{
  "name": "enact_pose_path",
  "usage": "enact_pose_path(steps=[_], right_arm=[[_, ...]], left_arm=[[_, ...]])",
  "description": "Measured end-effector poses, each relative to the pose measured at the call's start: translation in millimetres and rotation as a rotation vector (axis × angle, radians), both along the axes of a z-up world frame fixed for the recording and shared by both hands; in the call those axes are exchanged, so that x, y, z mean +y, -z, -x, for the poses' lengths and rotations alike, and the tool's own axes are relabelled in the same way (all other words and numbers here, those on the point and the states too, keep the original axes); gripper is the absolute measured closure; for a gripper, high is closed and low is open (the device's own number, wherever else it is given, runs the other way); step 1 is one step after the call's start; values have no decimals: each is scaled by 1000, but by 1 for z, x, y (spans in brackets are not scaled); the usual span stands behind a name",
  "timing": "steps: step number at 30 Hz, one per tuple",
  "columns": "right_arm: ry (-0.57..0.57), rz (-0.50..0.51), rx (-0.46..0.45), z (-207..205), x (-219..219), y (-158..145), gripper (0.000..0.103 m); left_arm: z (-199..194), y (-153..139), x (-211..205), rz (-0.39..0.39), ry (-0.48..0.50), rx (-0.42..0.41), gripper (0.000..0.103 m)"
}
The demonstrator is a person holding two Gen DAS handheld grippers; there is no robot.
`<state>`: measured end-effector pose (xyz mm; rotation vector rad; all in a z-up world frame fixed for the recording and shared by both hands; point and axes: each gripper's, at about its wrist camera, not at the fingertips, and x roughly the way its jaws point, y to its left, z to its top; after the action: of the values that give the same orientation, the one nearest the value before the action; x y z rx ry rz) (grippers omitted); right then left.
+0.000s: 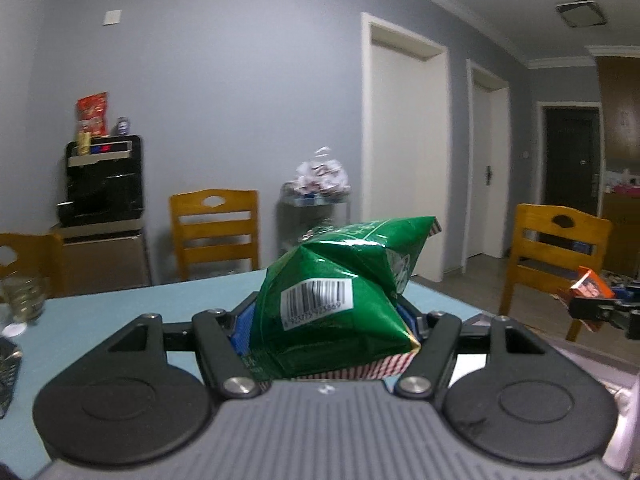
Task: Organize snacks
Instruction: 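Carry both snacks over the grey box and open both tools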
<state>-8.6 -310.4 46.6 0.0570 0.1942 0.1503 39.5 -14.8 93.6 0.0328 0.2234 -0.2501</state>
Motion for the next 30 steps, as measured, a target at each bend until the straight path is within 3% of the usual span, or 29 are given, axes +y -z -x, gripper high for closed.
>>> enact_pose_path(steps=[6,10,21,30], right_arm=[[70,-19,-23,0,-35,-1,63],[76,-15,16,-9,-45,6,63],[110,19,142,-29,-55,38,63],[116,43,225,-34,-54,53,62]], left_arm=[[-8,-4,-49,-26,67,6,38],[-17,4,-87,-47,120,30,37],[-44,48,-194,-225,250,59,37],[-105,67,-254,-340,302,121,37]])
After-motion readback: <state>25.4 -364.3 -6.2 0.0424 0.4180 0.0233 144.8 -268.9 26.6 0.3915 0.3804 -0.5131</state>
